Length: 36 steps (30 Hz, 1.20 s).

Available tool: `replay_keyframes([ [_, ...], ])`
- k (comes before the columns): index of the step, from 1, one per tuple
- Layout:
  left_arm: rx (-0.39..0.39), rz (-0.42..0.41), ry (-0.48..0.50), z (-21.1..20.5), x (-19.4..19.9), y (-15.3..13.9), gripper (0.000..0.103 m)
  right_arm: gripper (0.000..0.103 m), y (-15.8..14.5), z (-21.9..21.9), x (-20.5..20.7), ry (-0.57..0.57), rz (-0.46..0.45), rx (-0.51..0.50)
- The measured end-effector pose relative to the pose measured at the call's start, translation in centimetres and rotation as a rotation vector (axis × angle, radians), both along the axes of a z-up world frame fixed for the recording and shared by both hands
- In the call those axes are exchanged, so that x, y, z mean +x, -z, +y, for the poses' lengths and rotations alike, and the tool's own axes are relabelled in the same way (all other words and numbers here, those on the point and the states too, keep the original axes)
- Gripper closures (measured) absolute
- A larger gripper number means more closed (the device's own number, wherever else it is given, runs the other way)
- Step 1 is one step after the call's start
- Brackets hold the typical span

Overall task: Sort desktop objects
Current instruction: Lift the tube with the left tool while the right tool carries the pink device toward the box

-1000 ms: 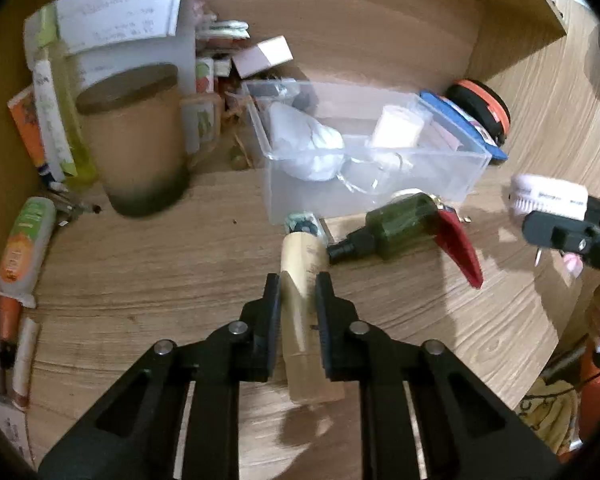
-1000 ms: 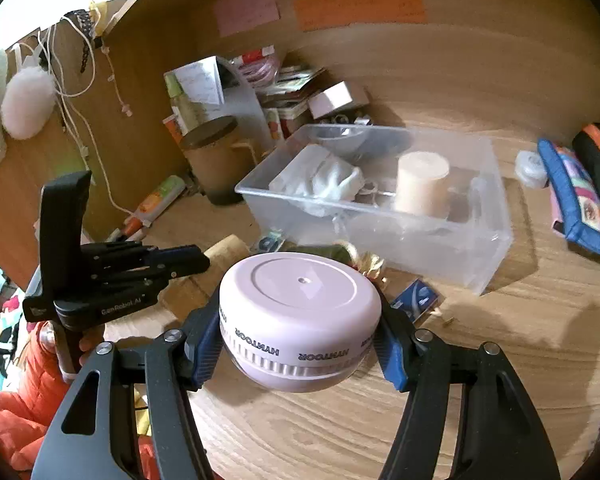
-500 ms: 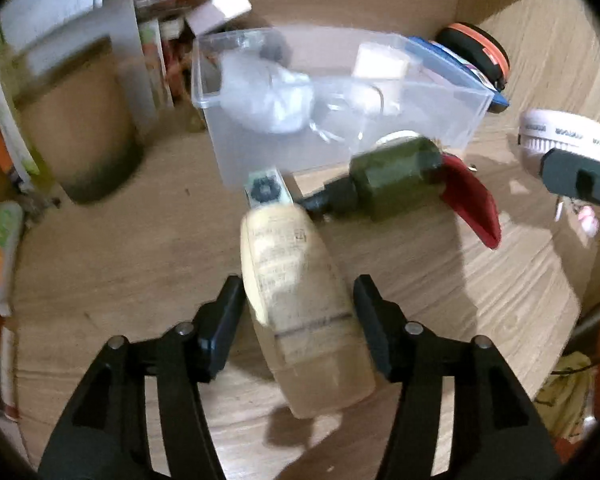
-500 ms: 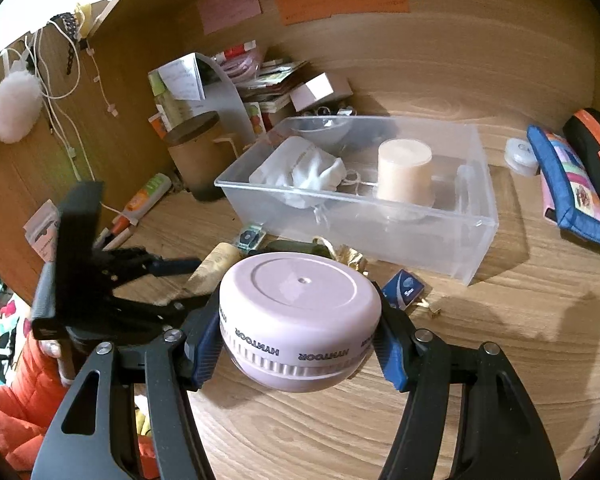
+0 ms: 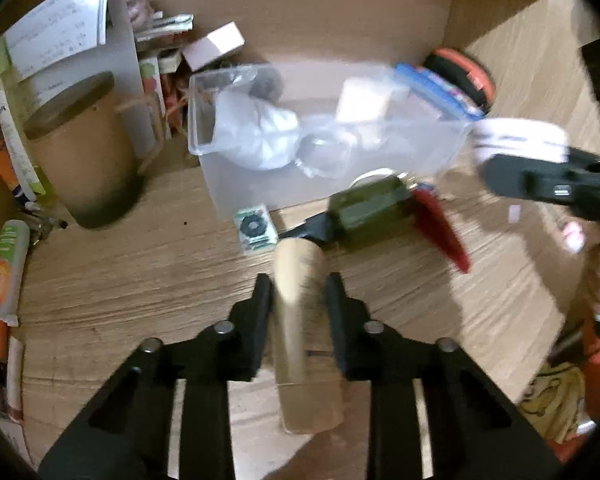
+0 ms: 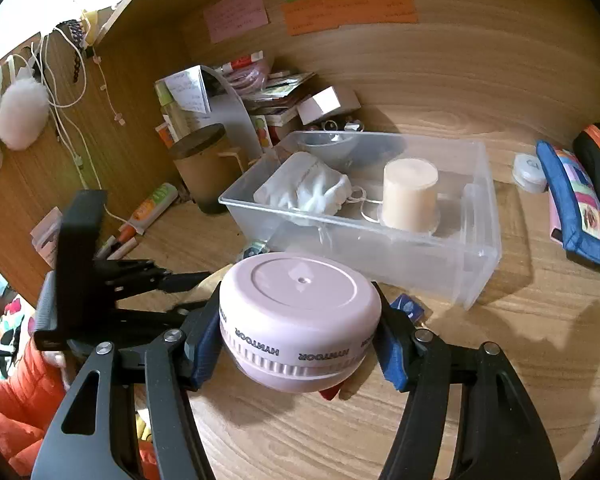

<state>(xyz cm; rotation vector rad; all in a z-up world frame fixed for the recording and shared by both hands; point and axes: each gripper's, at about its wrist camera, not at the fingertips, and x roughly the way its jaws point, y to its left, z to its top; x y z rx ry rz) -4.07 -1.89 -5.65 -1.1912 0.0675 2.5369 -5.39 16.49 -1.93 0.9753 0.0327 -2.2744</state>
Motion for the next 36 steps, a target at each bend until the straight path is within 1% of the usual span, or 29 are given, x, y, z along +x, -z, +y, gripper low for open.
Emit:
replay_keyframes([
  [5, 0.002, -0.013, 0.022, 0.1, 0.8, 0.2, 0.078, 0.042, -0.3, -0.8, -0.1, -0.024, 0.007, 0.012],
  [7, 0.003, -0.023, 0.037, 0.7, 0.8, 0.4, 0.076, 0.042, -0.1, -1.2, 0.1, -0.033, 0.01, 0.019],
  [8, -0.011, -0.029, 0.048, 1.2, 0.8, 0.6, 0.073, 0.042, -0.1, -1.4, 0.2, -0.036, 0.009, 0.018],
  [10, -0.054, -0.029, 0.071, 2.2, 1.1, 1.0, 0.071, 0.042, 0.2, -1.7, 0.3, -0.038, 0.003, 0.015],
  [11, -0.072, -0.041, 0.092, 2.6, 1.3, 1.3, 0.072, 0.042, 0.3, -1.7, 0.4, -0.036, -0.001, 0.013],
  [12, -0.08, -0.059, 0.107, 3.1, 1.4, 1.6, 0.075, 0.042, 0.4, -1.8, 0.5, -0.036, -0.003, 0.012],
  [14, -0.094, -0.083, 0.123, 3.7, 1.2, 2.4, 0.077, 0.042, 0.6, -1.7, 0.7, -0.033, -0.007, 0.011],
  [16, -0.141, -0.058, 0.127, 4.5, 1.4, 2.7, 0.077, 0.042, 0.7, -1.5, 0.9, -0.031, -0.006, 0.009],
  [17, -0.146, -0.055, 0.126, 4.7, 1.3, 2.7, 0.077, 0.042, 0.6, -1.4, 1.0, -0.028, -0.004, 0.01],
  [21, -0.146, -0.031, 0.088, 4.8, 1.0, 2.7, 0.077, 0.042, 0.5, -0.8, 1.0, -0.02, -0.001, 0.011],
  [23, -0.117, -0.024, 0.077, 4.5, 1.0, 2.4, 0.077, 0.042, 0.3, -0.5, 1.0, -0.015, 0.002, 0.012],
  [24, -0.092, -0.005, 0.068, 4.2, 1.1, 1.9, 0.077, 0.042, 0.2, -0.3, 0.9, -0.012, 0.005, 0.014],
  [27, -0.083, 0.045, 0.037, 3.6, 1.2, 0.6, 0.078, 0.042, -0.1, 0.2, 0.7, -0.004, 0.011, 0.015],
  [29, -0.048, 0.058, 0.032, 3.2, 1.0, -0.2, 0.078, 0.042, -0.4, 0.4, 0.4, -0.002, 0.011, 0.011],
  [32, -0.032, 0.088, 0.021, 2.7, 0.8, -1.4, 0.078, 0.042, -0.7, 0.3, 0.2, 0.002, 0.017, 0.008],
  [36, -0.003, 0.092, 0.018, 2.4, 0.2, -2.1, 0.079, 0.042, -0.8, 0.2, 0.2, 0.0, 0.019, 0.004],
])
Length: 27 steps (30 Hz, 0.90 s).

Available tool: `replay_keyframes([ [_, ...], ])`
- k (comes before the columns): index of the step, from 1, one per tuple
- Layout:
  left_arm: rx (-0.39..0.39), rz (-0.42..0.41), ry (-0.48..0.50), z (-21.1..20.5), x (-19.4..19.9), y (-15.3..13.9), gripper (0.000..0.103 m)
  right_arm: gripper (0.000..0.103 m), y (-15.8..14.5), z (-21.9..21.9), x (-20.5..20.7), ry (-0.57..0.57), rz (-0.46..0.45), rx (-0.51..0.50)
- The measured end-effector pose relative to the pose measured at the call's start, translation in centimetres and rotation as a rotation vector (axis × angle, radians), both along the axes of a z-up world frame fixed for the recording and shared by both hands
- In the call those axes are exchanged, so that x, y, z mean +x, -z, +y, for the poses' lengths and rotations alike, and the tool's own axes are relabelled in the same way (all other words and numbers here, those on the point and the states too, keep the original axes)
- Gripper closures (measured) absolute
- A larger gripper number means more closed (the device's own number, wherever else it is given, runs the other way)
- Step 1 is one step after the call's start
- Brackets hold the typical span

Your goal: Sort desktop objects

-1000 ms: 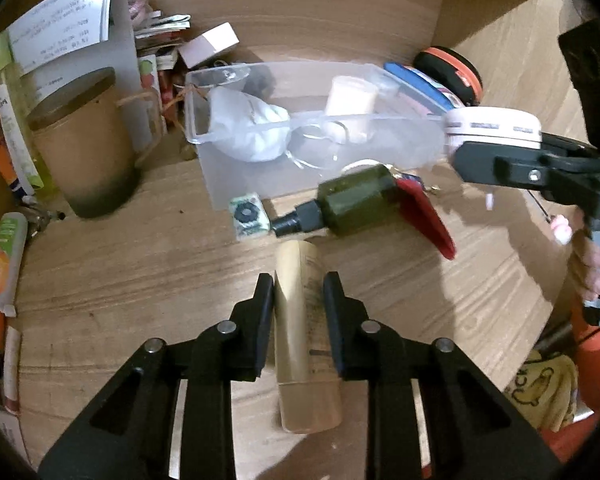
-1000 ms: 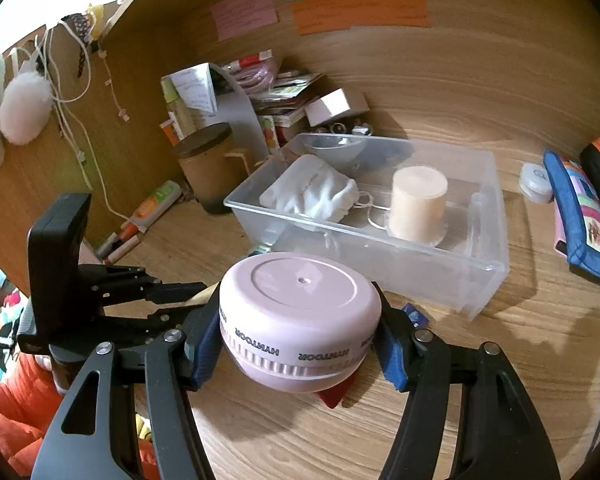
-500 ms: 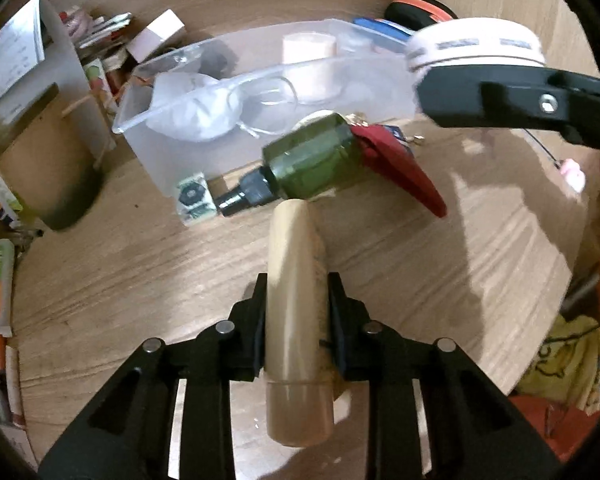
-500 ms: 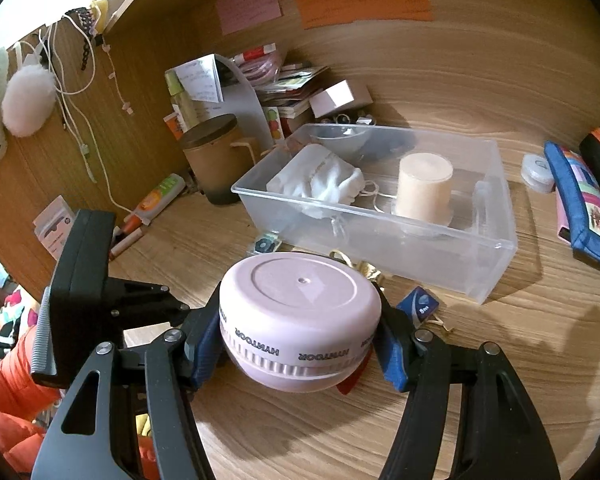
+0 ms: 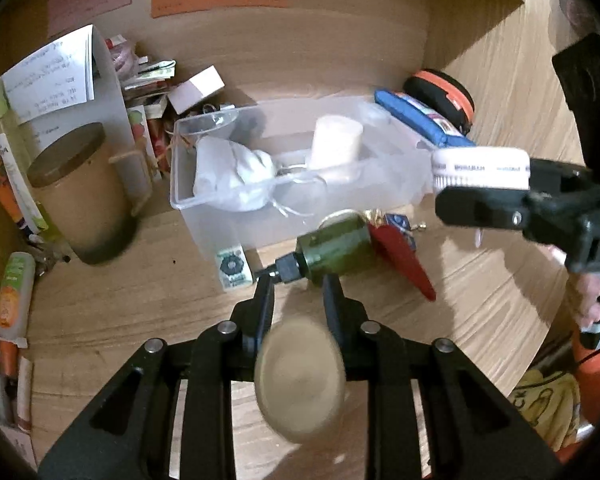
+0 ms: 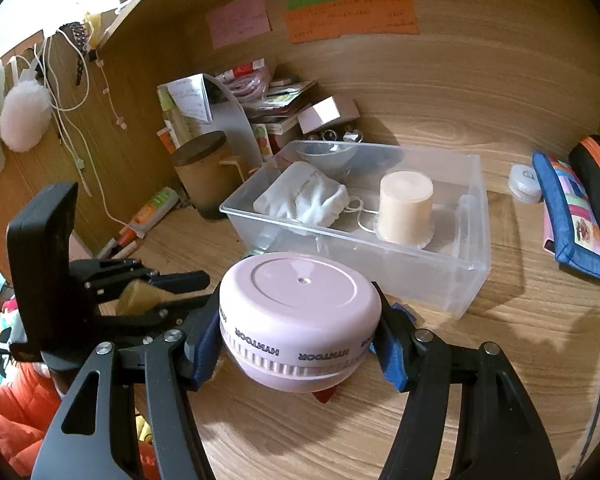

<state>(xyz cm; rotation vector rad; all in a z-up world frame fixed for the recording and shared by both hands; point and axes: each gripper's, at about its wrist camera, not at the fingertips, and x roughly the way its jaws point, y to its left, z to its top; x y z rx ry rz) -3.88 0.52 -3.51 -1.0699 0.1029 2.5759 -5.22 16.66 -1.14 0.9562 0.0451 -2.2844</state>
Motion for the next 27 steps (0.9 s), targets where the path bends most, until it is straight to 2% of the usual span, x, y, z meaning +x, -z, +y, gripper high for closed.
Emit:
replay_keyframes([
  [9, 0.086, 0.065, -0.018, -1.2, -1.4, -3.5, 0.082, 0.042, -0.7, -0.3, -0.6, -0.002, 0.008, -0.009],
  [17, 0.124, 0.093, -0.02, -1.7, -3.7, -6.1, 0.084, 0.042, -2.2, 0.1, -1.8, 0.002, 0.029, -0.03],
  [19, 0.145, 0.091, -0.017, -1.9, -4.4, -6.5, 0.087, 0.042, -2.5, 0.4, -2.2, 0.015, 0.039, -0.032],
  [20, 0.157, 0.088, -0.012, -2.0, -4.8, -6.8, 0.102, 0.042, -2.7, 0.6, -2.4, 0.018, 0.041, -0.035],
  [23, 0.177, 0.099, -0.012, -2.4, -5.9, -8.0, 0.102, 0.042, -2.9, 1.1, -3.2, 0.038, 0.042, -0.043],
  [27, 0.143, 0.112, -0.01, -2.1, -7.4, -8.5, 0.102, 0.042, -2.6, 1.7, -4.5, 0.058, 0.032, -0.048],
])
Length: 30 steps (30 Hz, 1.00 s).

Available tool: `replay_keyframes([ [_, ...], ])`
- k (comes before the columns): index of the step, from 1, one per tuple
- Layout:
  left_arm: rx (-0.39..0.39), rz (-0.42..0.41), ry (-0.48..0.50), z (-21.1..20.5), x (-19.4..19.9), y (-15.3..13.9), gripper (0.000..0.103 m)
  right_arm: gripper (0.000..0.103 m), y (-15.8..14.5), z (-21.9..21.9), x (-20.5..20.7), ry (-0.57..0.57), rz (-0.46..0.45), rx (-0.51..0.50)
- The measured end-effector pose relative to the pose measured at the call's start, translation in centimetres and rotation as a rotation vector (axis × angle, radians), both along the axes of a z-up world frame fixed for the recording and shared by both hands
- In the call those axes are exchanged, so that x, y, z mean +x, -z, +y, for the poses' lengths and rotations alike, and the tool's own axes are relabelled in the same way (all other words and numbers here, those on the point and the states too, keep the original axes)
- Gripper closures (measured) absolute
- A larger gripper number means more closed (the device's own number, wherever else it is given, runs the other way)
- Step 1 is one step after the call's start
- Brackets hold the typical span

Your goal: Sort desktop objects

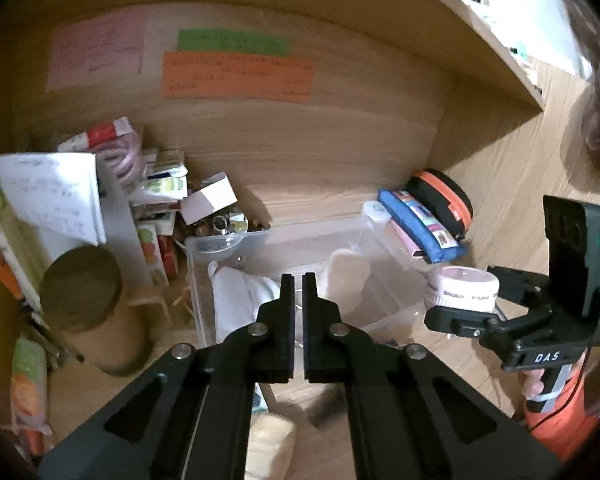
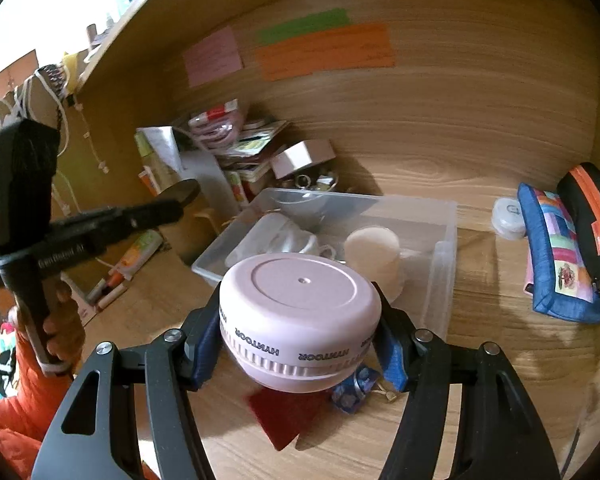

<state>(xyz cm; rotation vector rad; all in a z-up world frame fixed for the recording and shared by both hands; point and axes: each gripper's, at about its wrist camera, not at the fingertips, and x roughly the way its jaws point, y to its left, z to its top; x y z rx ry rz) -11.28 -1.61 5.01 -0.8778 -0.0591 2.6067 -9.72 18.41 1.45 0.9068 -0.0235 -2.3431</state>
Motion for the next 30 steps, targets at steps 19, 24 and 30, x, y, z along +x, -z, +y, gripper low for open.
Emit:
replay_keyframes([
  [19, -0.087, 0.011, -0.024, -0.8, 2.5, 3.1, 0.047, 0.042, 2.4, -1.3, -4.0, 0.022, -0.067, 0.041],
  [24, -0.111, -0.004, -0.036, -2.7, 4.6, 4.2, 0.028, 0.042, 2.2, -3.5, -4.0, -0.024, -0.057, 0.048],
  [30, -0.132, -0.077, -0.034, -3.9, 5.4, 7.0, 0.025, 0.042, 2.4, -6.9, -5.4, -0.062, -0.069, 0.091],
])
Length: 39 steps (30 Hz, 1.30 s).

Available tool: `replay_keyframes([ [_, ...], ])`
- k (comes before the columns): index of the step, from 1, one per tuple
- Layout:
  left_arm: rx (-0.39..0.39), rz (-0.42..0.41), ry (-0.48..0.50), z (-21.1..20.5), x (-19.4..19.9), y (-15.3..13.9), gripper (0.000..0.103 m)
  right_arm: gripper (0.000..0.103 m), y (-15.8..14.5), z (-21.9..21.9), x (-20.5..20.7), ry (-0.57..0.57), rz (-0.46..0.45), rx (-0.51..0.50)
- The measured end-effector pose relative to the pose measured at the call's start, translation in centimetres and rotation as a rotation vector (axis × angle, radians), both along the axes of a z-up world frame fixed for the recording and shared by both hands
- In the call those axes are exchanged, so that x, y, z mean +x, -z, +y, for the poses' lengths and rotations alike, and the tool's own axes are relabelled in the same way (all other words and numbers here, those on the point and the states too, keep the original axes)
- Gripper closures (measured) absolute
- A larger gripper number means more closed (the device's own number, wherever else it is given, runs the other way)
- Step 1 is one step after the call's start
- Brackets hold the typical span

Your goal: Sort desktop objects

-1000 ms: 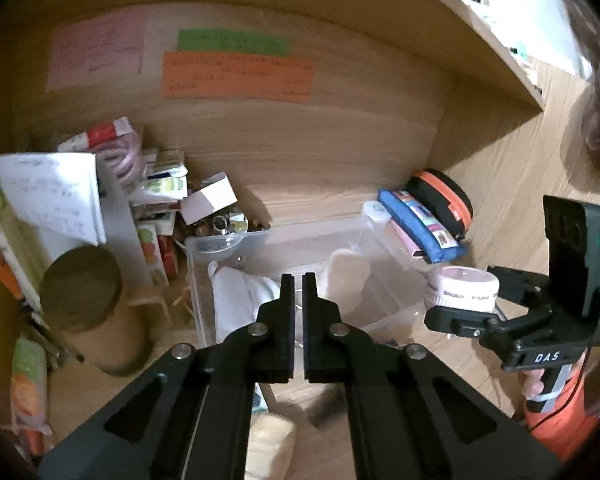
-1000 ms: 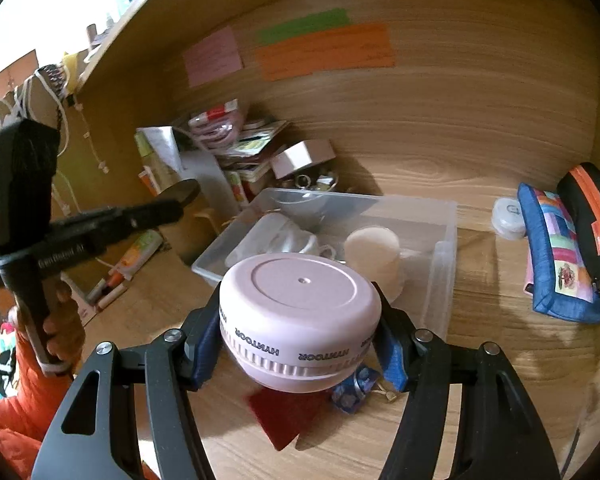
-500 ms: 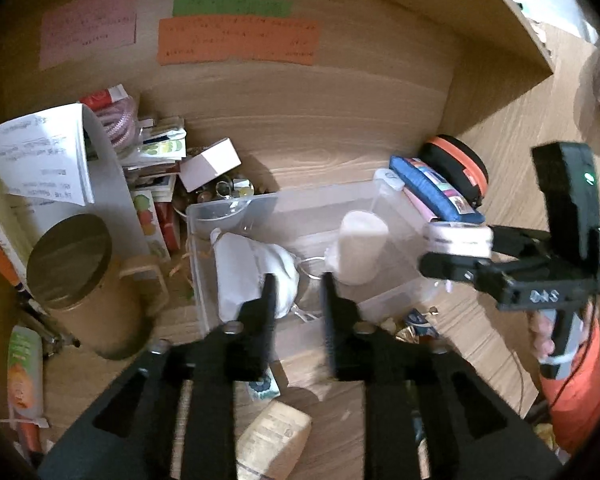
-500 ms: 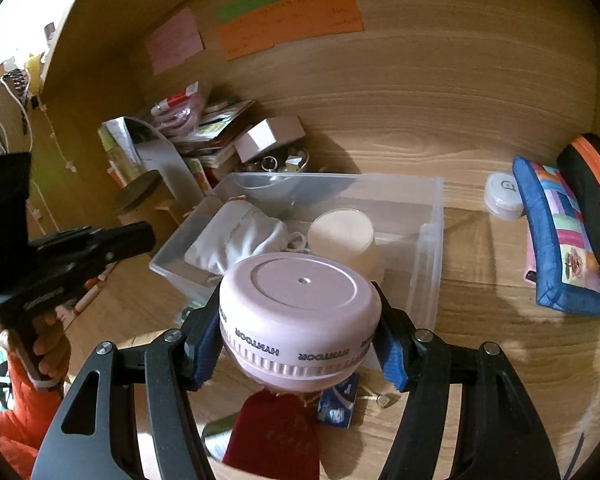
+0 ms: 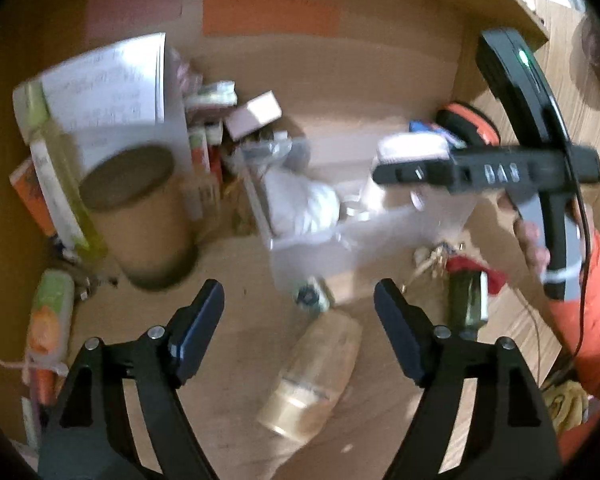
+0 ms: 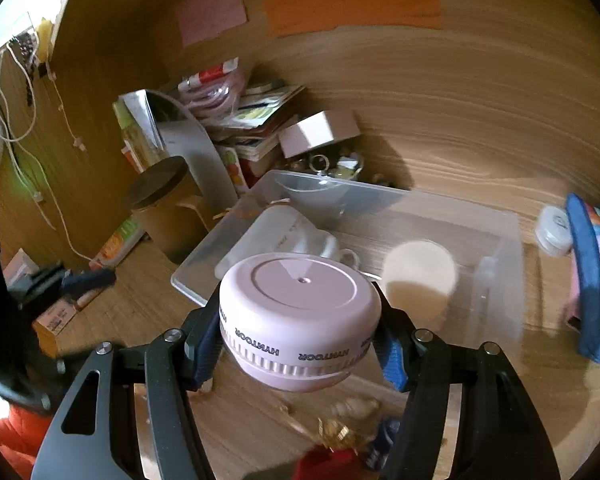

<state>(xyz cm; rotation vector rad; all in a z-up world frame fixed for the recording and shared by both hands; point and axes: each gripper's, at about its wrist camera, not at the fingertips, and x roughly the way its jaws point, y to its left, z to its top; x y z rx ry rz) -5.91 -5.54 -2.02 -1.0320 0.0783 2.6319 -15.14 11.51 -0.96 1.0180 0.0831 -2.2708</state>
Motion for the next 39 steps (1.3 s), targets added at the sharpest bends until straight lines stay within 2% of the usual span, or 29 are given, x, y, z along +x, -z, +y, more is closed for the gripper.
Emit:
replay_keyframes([
  [5, 0.029, -0.079, 0.036, -0.1, 0.2, 2.5, 0.025, 0.042, 1.2, -2.5, -1.4, -0.004, -0.023, 0.052],
  [14, 0.049, -0.146, 0.057, -0.3, 0.4, 4.8, 0.024, 0.042, 3.2, -4.2, -2.9, 0.014, -0.069, 0.118],
  [20, 0.07, -0.144, 0.049, -0.7, 0.4, 4.8, 0.024, 0.041, 3.1, -5.0, -2.6, 0.015, -0.037, 0.186],
  [23, 0.062, -0.143, 0.042, -0.6, 0.5, 4.9, 0.024, 0.037, 2.4, -5.0, -2.0, 0.029, 0.004, 0.207],
  [26, 0.055, -0.146, 0.045, -0.4, 0.4, 4.9, 0.022, 0.034, 1.4, -4.5, -0.6, 0.043, 0.054, 0.218],
  [29, 0.033, -0.155, 0.045, -0.1, 0.4, 5.1, 0.015, 0.032, 0.4, -3.4, 1.4, 0.058, 0.101, 0.219],
  [34, -0.009, -0.19, 0.057, 0.5, 0.2, 5.9, 0.015, 0.021, -0.5, 0.1, 6.7, 0.097, 0.171, 0.211],
  [36, -0.026, -0.199, 0.064, 0.8, 0.3, 6.1, 0.015, 0.021, -0.2, 1.8, 8.7, 0.117, 0.174, 0.204],
  [39, -0.056, -0.202, 0.068, 1.4, 0.3, 6.3, 0.015, 0.021, 0.9, 3.9, 10.9, 0.156, 0.13, 0.209],
])
